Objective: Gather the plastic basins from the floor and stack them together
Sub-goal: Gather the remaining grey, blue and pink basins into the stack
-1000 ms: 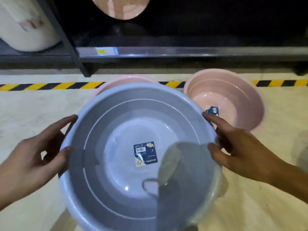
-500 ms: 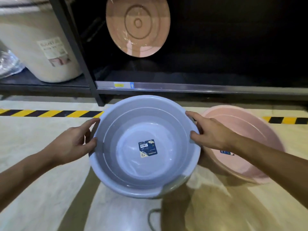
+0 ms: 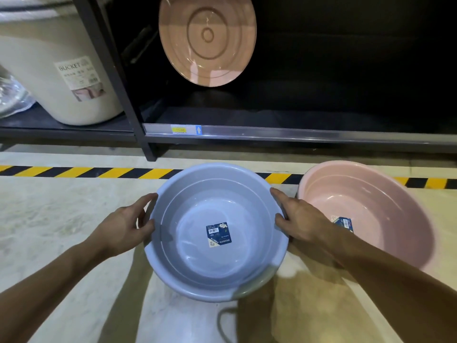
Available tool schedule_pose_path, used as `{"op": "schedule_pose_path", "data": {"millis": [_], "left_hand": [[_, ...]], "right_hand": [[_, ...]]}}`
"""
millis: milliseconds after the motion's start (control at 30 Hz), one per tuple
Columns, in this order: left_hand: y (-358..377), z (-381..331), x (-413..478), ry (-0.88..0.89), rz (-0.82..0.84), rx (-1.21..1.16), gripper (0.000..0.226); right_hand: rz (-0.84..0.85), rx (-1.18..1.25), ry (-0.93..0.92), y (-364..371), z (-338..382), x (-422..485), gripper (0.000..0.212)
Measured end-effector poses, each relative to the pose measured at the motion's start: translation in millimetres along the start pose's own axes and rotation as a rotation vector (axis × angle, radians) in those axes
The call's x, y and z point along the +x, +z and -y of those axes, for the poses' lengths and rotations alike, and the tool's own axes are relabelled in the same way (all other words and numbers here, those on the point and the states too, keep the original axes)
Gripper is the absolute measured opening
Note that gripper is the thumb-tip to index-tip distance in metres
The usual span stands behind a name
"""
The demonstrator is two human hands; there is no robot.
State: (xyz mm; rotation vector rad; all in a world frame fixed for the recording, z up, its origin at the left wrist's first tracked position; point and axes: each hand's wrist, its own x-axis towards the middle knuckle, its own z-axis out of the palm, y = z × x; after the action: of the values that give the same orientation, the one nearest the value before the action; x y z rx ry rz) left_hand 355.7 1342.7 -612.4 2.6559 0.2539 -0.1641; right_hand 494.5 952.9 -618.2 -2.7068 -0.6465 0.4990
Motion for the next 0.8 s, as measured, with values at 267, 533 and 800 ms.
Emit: {"op": "schedule_pose_path", "data": {"millis": [267,533,800], "left_hand": [[2,12,-2,-0.054,0.052,0.044,0.059],[-22,-3,-6,-0.030,-0.032,0.228,0.055],[-23,-111,45,0.232,-0.030,0.264,0.046]], "right_hand": [[-0.035,0.024,-0.019,14,3,10,0.069],[-0.162,0.071,-0.061,-8,-11,-1,0.065],[-0.207,-0.027,0.118,-59,-84,-36,0.064]]}}
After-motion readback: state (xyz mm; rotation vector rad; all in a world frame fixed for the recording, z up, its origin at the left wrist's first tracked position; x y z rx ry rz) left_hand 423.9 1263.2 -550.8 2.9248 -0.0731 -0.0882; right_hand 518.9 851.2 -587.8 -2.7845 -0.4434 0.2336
